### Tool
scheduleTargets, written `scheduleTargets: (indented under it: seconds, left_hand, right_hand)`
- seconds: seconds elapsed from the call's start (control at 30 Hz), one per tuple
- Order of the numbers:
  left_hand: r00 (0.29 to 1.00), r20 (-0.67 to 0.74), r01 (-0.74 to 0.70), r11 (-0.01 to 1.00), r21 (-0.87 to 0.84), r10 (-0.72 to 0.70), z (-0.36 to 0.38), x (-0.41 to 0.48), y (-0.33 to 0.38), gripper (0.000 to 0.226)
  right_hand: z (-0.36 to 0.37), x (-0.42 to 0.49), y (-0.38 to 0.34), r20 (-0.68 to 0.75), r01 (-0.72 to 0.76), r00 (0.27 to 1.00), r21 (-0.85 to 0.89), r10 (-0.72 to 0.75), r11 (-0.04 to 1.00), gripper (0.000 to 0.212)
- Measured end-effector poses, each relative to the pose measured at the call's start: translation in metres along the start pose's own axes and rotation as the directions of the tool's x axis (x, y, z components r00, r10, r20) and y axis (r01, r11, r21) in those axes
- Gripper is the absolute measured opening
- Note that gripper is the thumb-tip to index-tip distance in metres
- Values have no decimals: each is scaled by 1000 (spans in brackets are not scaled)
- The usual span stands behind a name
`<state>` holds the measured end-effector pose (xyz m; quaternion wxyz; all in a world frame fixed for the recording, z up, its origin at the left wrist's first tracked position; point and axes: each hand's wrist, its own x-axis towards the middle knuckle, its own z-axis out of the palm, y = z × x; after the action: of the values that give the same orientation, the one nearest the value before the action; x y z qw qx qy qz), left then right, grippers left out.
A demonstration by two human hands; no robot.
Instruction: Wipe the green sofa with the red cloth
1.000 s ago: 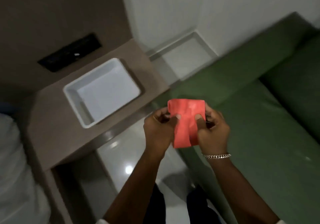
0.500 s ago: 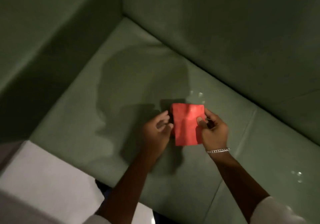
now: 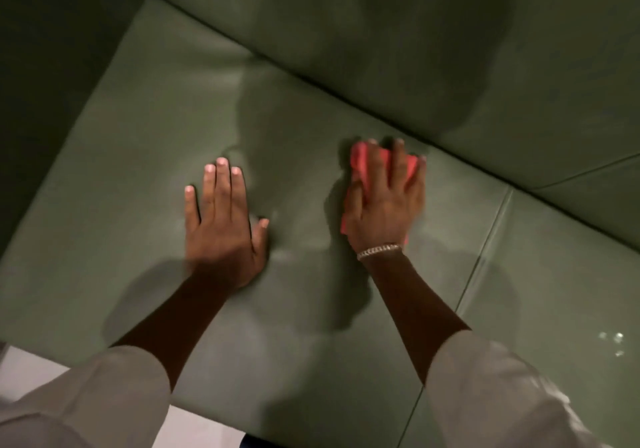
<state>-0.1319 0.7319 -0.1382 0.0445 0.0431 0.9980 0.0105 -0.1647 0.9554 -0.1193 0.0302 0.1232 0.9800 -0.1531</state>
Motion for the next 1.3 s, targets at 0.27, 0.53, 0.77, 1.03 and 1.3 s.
scheduleTargets:
  seconds: [0.27, 0.53, 0.77, 1.03, 1.3]
  left_hand:
    - [999, -44, -8, 1000, -14, 8, -3, -1, 0, 77]
    - [998, 60, 14, 998, -64, -10, -14, -2, 8, 73]
    - [984, 92, -142, 981, -132, 155, -11, -47, 125, 80]
    - [883, 122, -431, 887, -167, 453, -1, -114, 301, 78]
    - [892, 113, -436, 899, -36, 437, 6, -97, 384, 85]
  right_hand:
    - [-9, -28, 11, 22, -80, 997, -14, 80, 997, 59]
    - [0, -38, 6, 111, 428, 902, -105, -417, 898, 58]
    - [-45, -95, 156, 56, 37, 998, -136, -30, 990, 61]
    - [-86, -227, 327, -16, -283, 959, -109, 283, 953, 62]
    - [-94, -190, 388, -44, 56, 997, -122, -62, 991, 62]
